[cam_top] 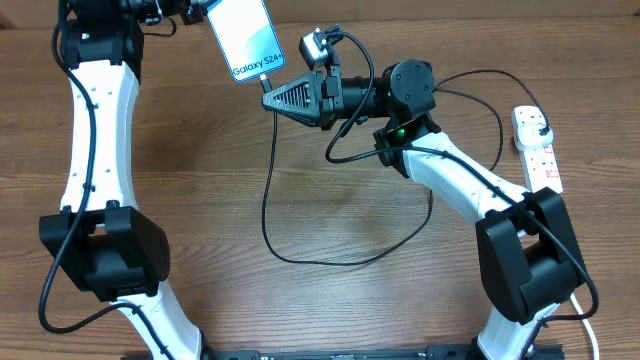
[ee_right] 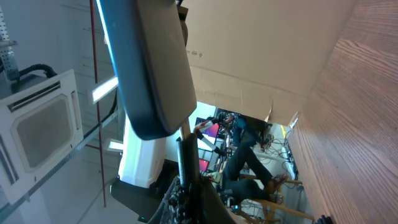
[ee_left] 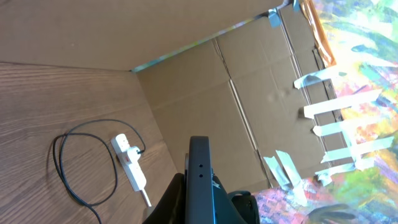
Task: Plug charger to phone and switch on socket
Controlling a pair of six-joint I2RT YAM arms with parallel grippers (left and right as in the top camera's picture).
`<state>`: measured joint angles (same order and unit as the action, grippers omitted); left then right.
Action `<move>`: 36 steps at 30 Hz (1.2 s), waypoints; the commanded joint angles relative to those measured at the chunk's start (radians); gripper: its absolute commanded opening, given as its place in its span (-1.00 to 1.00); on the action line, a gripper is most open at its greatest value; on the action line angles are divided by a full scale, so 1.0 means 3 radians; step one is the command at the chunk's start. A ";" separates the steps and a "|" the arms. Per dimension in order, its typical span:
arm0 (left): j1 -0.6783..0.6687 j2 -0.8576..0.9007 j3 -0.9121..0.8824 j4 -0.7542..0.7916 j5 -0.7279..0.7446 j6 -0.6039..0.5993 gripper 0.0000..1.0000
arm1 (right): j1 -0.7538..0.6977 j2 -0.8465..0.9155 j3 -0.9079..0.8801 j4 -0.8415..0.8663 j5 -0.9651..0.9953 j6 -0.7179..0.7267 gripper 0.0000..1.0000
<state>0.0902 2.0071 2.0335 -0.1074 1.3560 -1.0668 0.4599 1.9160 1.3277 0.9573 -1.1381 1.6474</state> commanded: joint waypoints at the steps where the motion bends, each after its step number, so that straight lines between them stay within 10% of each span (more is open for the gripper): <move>1: -0.0174 -0.0029 0.0031 -0.0041 0.0425 -0.0214 -0.91 | -0.0057 -0.0078 0.0039 -0.0020 0.0552 -0.0020 -0.92; 36: -0.0237 -0.0029 0.0032 -0.0045 0.0272 -0.0385 -0.92 | -0.0057 -0.0078 0.0039 -0.0019 0.0797 0.0150 -0.92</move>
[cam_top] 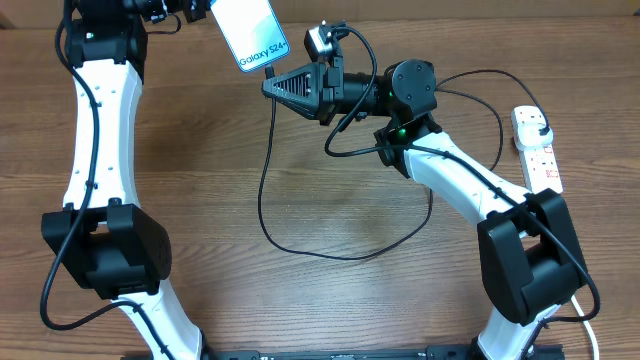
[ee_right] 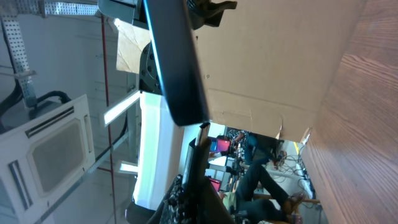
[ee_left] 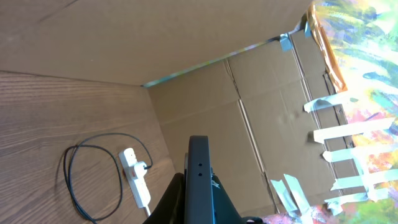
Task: Plug charger to phone and switch on socket
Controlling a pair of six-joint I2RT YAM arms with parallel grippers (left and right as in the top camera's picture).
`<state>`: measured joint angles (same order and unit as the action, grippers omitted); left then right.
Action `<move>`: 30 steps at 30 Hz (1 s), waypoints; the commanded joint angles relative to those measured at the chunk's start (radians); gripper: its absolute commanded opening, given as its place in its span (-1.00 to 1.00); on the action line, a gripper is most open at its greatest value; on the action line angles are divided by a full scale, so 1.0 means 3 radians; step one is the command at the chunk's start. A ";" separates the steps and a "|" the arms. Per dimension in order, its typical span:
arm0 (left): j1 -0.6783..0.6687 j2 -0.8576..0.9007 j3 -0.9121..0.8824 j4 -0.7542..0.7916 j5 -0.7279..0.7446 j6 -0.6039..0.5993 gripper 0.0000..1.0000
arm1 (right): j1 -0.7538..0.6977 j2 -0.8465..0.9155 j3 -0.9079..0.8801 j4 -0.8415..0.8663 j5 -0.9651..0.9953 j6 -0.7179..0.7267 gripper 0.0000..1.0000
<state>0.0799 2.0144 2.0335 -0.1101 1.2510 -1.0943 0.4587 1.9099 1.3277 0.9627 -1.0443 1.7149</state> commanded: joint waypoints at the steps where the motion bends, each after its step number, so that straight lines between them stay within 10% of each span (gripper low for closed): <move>1: -0.0196 -0.0055 0.0032 -0.0015 0.0621 -0.0295 -0.92 | -0.0053 -0.0057 0.0039 -0.0081 0.0440 -0.0085 -0.92; 16: 0.0179 -0.0053 0.0032 0.0131 0.0284 -0.0295 -0.92 | -0.0053 -0.0057 0.0038 -0.1902 0.0085 -0.1419 -0.92; 30: 0.0231 -0.0053 0.0032 0.0120 0.0360 -0.0239 -0.92 | -0.0043 -0.0057 0.0023 -0.5938 0.2972 -0.2932 -0.92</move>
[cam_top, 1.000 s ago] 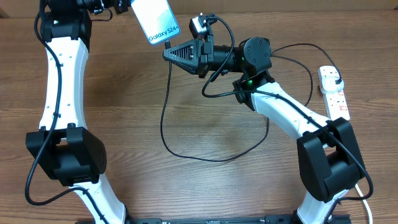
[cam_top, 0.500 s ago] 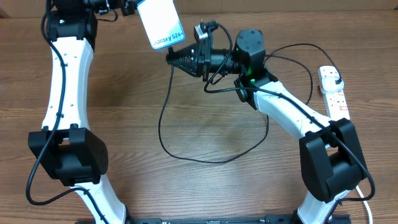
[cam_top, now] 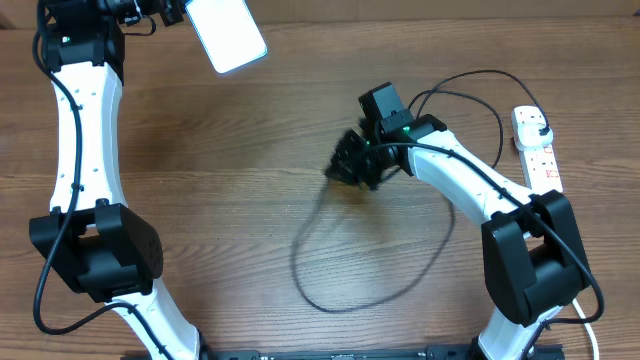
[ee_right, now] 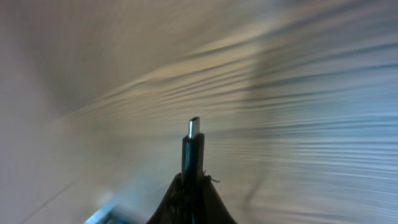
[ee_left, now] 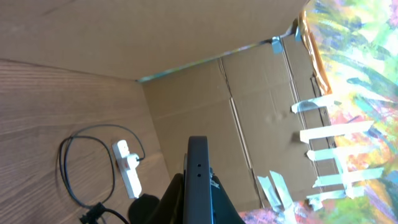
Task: Plug charger to phone and switch on socket
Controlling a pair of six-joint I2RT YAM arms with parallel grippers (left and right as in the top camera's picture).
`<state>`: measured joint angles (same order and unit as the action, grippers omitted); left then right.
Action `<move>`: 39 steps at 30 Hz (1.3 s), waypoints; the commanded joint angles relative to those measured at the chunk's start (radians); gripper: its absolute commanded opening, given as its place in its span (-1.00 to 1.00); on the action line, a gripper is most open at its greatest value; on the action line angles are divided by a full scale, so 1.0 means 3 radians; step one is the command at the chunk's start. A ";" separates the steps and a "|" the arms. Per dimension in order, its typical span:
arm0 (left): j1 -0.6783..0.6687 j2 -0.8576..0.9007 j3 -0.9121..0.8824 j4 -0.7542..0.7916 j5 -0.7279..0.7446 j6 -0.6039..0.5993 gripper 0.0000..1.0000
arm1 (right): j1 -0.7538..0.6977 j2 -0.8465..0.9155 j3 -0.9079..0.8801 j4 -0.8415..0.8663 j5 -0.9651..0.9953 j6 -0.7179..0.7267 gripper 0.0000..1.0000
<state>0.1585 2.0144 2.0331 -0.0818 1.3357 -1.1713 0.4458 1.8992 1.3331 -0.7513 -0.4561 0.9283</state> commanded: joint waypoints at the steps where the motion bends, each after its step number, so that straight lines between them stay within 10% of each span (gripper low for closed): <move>1: -0.0039 -0.0053 0.0033 0.0025 0.0079 0.0029 -0.92 | 0.0010 -0.0022 -0.0017 -0.0345 0.1177 -0.0309 -0.92; 15: -0.0094 -0.0053 0.0033 0.0013 0.0079 0.0092 -0.92 | 0.0141 -0.0018 -0.0781 -0.0055 0.1345 -0.0128 -0.92; 21: -0.0094 -0.0053 0.0033 0.0011 0.0079 0.0092 -0.92 | 0.0141 -0.0018 -0.0781 -0.0003 0.1362 -0.0128 0.10; 39: -0.0094 -0.0053 0.0032 -0.0062 0.0083 0.0141 -0.91 | 0.0141 -0.0018 -0.0781 0.0095 0.1443 -0.0127 0.61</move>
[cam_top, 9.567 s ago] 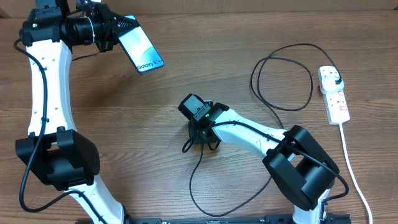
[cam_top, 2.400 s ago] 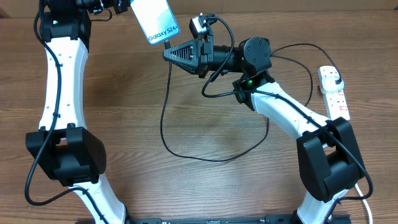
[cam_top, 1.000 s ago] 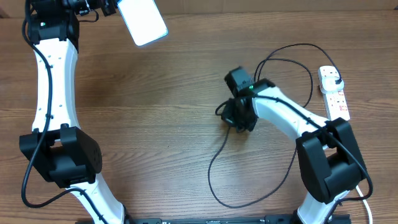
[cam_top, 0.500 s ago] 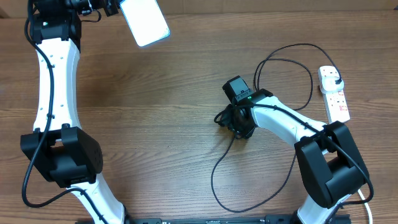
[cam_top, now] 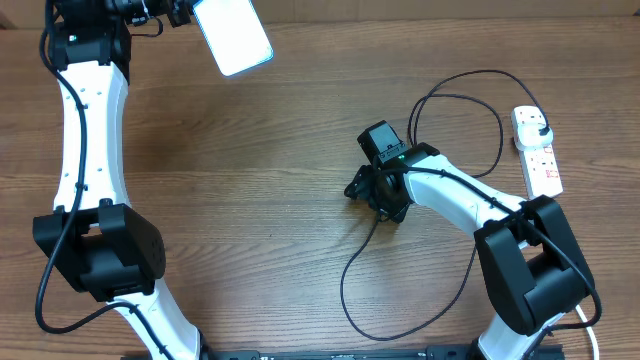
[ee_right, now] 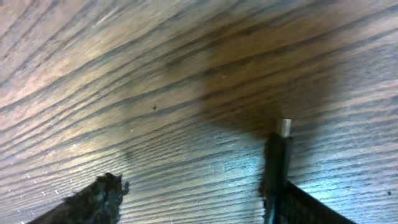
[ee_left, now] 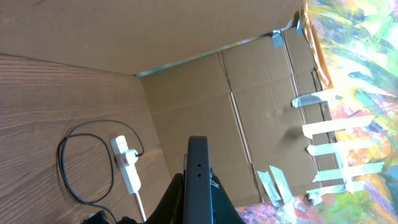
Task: Plug charger to phone and switch on socket
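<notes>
My left gripper is shut on the phone, held up at the back left with its white screen facing the overhead camera; in the left wrist view only the phone's dark edge shows between the fingers. My right gripper stands open low over the wood, near the table's middle. The black charger plug with its metal tip lies against the right finger, with nothing clamping it. Its cable loops toward the front. The white socket strip lies at the right edge.
A black cable curls from a plug in the socket strip round to the right arm. A cardboard wall stands behind the table. Bare wood lies between the two arms.
My right gripper, then shut on the plug above the table, is now open just over the wood with the plug loose beside one finger. The phone has shifted slightly to the right.
My right gripper first held the plug at the raised phone's bottom edge, and still did a second later. Then it was away from the phone, over the table's middle, still gripping the plug. Now the plug lies released on the wood, the phone still aloft.
</notes>
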Controlling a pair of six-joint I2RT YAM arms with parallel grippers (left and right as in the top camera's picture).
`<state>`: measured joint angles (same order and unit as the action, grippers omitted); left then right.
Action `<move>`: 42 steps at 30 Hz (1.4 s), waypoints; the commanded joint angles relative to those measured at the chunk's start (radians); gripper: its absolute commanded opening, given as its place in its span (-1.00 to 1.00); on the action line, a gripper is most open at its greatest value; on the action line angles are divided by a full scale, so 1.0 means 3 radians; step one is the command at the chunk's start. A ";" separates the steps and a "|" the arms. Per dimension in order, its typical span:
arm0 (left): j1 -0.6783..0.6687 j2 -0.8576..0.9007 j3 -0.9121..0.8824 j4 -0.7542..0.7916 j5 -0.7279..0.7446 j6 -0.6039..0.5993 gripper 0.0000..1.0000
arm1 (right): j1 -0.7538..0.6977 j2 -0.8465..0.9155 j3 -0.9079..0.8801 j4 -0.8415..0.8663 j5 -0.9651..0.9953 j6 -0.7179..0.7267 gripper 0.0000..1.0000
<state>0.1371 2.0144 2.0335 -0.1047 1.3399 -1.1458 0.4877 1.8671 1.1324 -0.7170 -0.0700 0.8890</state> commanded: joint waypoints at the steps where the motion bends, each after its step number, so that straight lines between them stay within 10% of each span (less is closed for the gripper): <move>1: -0.0023 -0.0053 0.0032 0.0014 0.0069 0.0056 -0.91 | 0.0001 0.0089 -0.0112 -0.0020 0.0156 0.0003 0.65; 34: -0.0023 -0.0053 0.0032 0.0013 0.0085 0.0056 -0.92 | 0.0001 0.0089 -0.0112 -0.0017 0.0231 0.0003 0.80; 42: -0.0023 -0.0053 0.0031 0.0013 0.0084 0.0056 -0.92 | 0.0001 0.0089 -0.0112 0.0008 0.0231 0.0004 -0.44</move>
<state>0.1371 2.0144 2.0335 -0.1047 1.3434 -1.1450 0.4858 1.8645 1.1191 -0.7174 -0.0166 0.8886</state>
